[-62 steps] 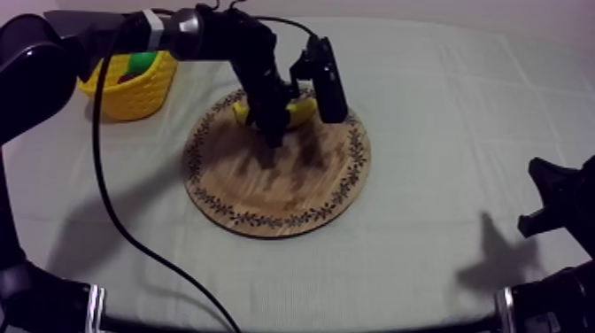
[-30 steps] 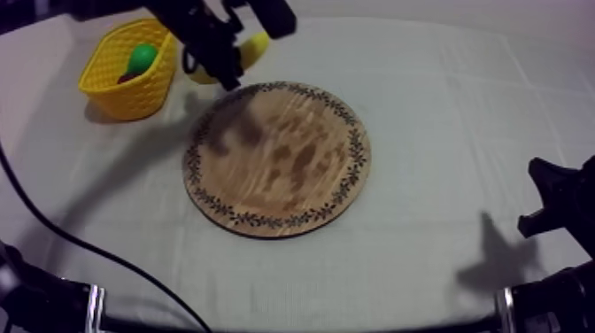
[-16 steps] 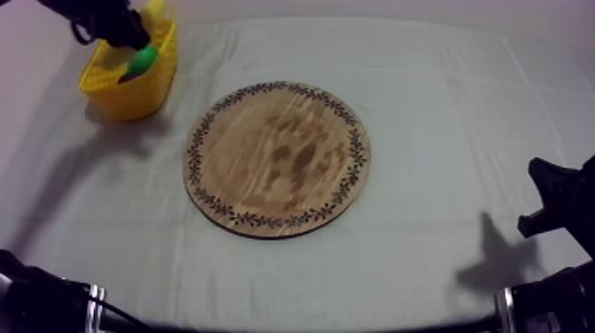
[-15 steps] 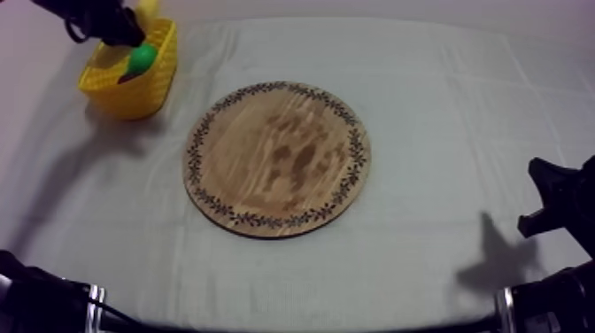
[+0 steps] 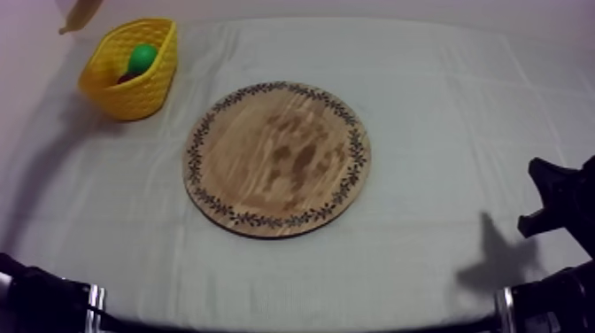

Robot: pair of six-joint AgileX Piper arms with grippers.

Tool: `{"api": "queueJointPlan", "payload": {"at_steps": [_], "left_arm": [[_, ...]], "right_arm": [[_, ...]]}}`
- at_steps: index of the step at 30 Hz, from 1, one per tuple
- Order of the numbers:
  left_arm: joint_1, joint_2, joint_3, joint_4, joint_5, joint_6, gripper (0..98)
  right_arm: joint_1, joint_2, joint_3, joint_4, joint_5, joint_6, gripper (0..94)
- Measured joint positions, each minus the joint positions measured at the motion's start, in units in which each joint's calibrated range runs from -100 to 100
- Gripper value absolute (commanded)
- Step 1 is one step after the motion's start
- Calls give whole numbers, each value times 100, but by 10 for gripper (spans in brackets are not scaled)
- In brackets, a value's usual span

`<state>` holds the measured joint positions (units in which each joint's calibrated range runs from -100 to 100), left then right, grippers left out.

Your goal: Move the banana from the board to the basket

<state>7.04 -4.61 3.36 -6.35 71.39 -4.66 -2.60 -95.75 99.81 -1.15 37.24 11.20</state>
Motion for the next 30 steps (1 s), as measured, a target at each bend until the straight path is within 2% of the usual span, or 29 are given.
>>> {"api": "queueJointPlan", "payload": {"at_steps": [9,30], "left_arm": [[-221,727,-799,-72,-7,236,147],[-377,2893,-1746,-160,-56,422,140]], "right_arm": [[0,0,0,0,0,0,3],[0,0,0,0,0,0,3]]}}
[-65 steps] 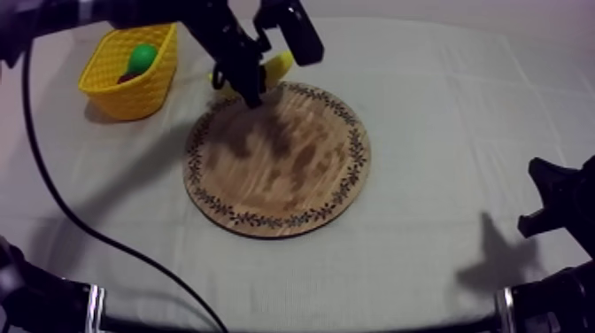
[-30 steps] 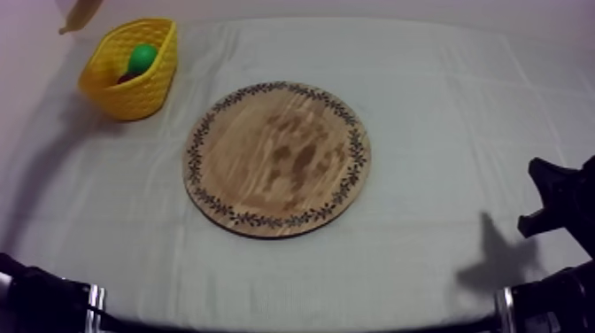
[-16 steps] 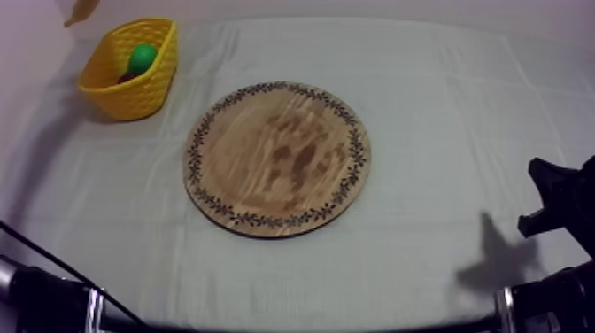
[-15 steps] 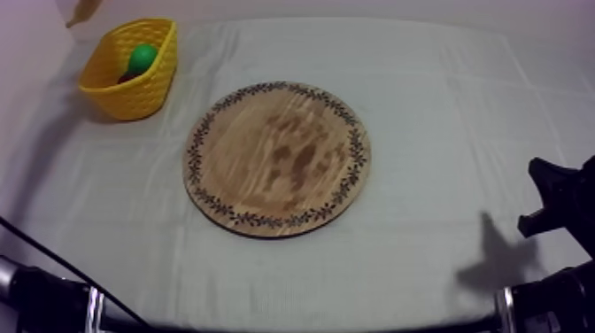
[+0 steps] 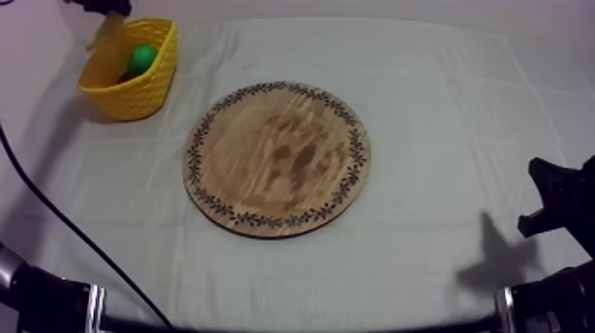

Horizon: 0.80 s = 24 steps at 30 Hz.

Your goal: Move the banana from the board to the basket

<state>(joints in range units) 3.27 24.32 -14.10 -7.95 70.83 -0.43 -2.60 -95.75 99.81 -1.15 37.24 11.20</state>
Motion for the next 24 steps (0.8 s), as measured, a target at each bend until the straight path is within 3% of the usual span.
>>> {"api": "queueJointPlan", "payload": {"at_steps": [24], "left_arm": [[-45,630,-66,64,-31,43,138]], "right_arm": [[0,0,0,0,0,0,3]]}}
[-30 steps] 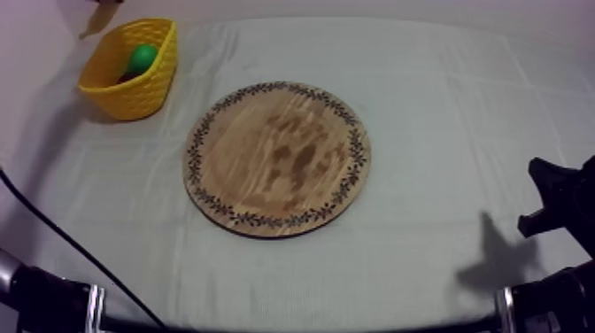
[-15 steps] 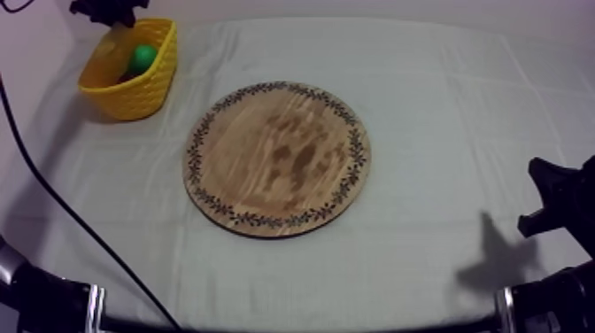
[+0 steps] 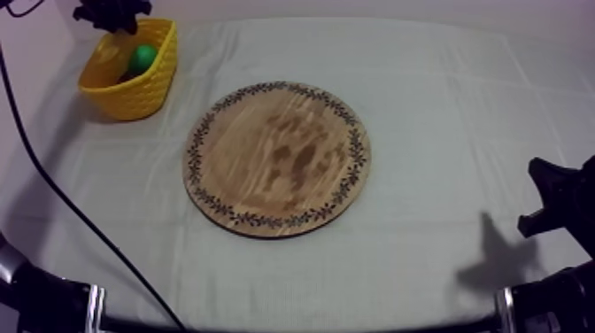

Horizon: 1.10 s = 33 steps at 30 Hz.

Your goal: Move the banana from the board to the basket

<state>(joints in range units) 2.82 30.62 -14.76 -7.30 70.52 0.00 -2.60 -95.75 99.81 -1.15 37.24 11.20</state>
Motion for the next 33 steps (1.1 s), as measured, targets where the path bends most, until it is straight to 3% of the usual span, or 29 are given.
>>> {"api": "queueJointPlan", "payload": {"at_steps": [4,12,18,23,26,33], "left_arm": [[-3,-15,46,0,-7,-21,185],[-61,-60,94,6,11,81,493],[-73,-98,174,7,43,64,601],[-86,-135,189,7,48,38,572],[-86,-188,179,1,38,22,449],[-113,-472,180,53,-112,-75,271]], "right_arm": [[0,0,0,0,0,0,3],[0,0,0,0,0,0,3],[0,0,0,0,0,0,3],[0,0,0,0,0,0,3],[0,0,0,0,0,0,3],[0,0,0,0,0,0,3]]}}
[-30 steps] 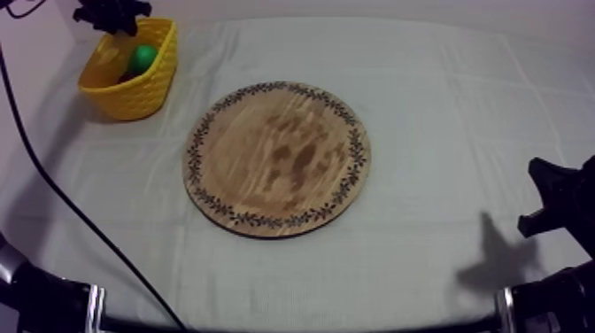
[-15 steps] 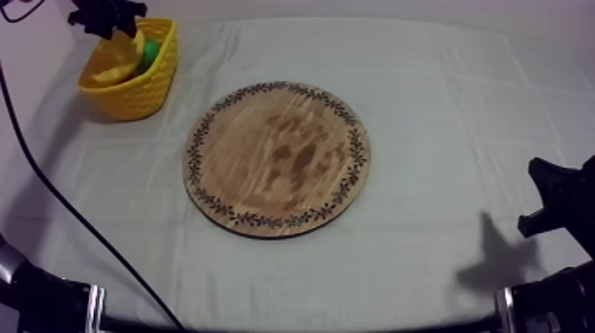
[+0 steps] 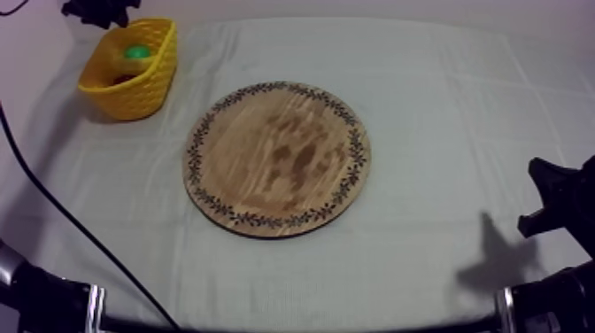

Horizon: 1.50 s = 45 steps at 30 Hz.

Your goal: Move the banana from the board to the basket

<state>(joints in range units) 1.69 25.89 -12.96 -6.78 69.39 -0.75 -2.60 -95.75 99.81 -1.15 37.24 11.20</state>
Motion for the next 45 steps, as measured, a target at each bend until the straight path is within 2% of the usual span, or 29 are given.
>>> {"api": "queueJointPlan", "payload": {"at_steps": [7,13,22,29,39,45], "left_arm": [[-89,-541,219,170,-189,-243,106],[-213,-1245,776,194,-535,-373,16],[-312,-2667,2203,224,-1252,-346,1],[-350,-4142,3675,375,-1834,-374,0],[-425,-6778,5897,479,-2024,-387,0],[-464,-8424,7212,502,-2450,-347,0]], "right_arm": [[0,0,0,0,0,0,3],[0,0,0,0,0,0,3],[0,0,0,0,0,0,3],[0,0,0,0,9,0,3],[0,0,0,0,2,0,3],[0,0,0,0,2,0,3]]}}
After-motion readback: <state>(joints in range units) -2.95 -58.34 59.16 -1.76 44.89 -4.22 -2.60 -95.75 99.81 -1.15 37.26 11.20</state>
